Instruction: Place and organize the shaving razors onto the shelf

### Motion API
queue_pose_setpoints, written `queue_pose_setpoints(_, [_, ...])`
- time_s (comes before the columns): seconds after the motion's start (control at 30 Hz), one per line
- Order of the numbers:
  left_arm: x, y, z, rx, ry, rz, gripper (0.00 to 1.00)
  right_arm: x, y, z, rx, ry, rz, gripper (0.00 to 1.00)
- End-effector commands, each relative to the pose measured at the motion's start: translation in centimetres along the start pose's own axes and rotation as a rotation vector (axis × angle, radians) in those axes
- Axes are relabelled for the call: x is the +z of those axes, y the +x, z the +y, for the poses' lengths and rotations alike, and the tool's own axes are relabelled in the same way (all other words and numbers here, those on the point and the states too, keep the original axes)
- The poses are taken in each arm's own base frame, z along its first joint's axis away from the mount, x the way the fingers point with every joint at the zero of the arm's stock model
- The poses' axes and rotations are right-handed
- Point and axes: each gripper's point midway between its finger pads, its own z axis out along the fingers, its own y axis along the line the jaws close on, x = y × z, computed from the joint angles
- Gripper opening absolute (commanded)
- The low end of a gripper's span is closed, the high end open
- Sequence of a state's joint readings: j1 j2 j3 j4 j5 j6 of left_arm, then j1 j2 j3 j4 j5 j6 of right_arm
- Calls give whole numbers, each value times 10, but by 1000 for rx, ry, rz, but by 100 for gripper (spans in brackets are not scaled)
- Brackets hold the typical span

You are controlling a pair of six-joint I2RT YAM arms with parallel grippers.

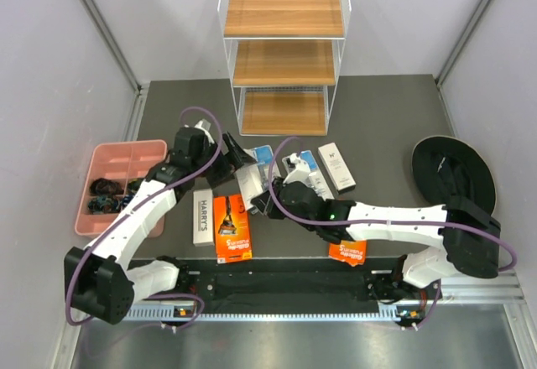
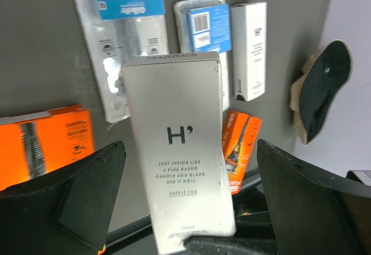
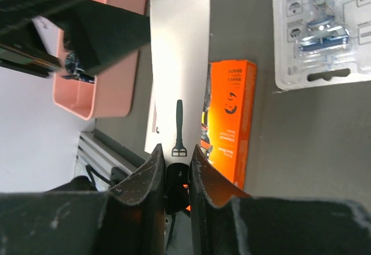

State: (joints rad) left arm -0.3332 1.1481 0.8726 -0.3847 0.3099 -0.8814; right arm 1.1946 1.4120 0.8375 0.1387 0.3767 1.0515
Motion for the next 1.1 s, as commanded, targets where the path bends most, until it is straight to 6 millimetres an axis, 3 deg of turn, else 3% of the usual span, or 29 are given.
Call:
queue_pose_setpoints(0.0, [-29, -31, -10, 107, -62, -115, 99, -11, -18, 10, 26, -18, -36, 3])
queue_pose_setpoints(0.13, [-51, -51, -16, 165, -121, -190, 99, -20, -30, 5, 26, 4, -31, 4])
queue_pose_setpoints(0.27, [-87, -80, -24, 218, -202, -319, 99, -34, -46, 9, 1, 7, -12, 4])
queue_pose_setpoints(0.3, [-93, -85, -25, 222, -213, -339, 99, -41, -60, 24, -12, -22, -30, 4])
queue_pose_setpoints(0.43, [-119, -99, -33, 252, -248, -406, 99, -56, -97, 50, -72, -48, -45, 4])
queue_pose_setpoints(0.47, [-122, -103, -34, 257, -256, -420, 99, -63, -112, 66, -75, -77, -57, 5])
queue_pose_setpoints(0.53, [-128, -108, -38, 276, -264, -438, 99, -65, -124, 79, -103, -107, -44, 5])
queue_pose_setpoints(0.57, [-130, -110, -37, 279, -276, -441, 99, -70, -148, 92, -96, -131, -78, 5])
queue_pose_setpoints(0.6, [-132, -113, -36, 280, -289, -456, 99, -71, -155, 95, -112, -137, -73, 5])
queue_pose_setpoints(0.63, [-133, -116, -38, 286, -290, -463, 99, -66, -157, 98, -116, -141, -53, 5])
queue_pose_setpoints(0.67, [-133, -117, -39, 287, -291, -466, 99, -69, -182, 107, -106, -158, -94, 5])
queue_pose_setpoints(0.73, [-134, -119, -41, 300, -287, -468, 99, -60, -192, 114, -108, -182, -73, 5])
queue_pose_setpoints(0.77, [-133, -120, -42, 304, -286, -470, 99, -63, -207, 127, -117, -209, -98, 6])
queue_pose_setpoints(0.8, [-132, -120, -44, 308, -278, -463, 99, -61, -218, 125, -120, -199, -107, 6])
queue_pose_setpoints(0.97, [-130, -125, -52, 329, -260, -458, 99, -47, -253, 162, -185, -255, -125, 6])
queue_pose_setpoints(1.07, [-130, -129, -60, 341, -240, -467, 99, -34, -269, 172, -172, -279, -126, 6])
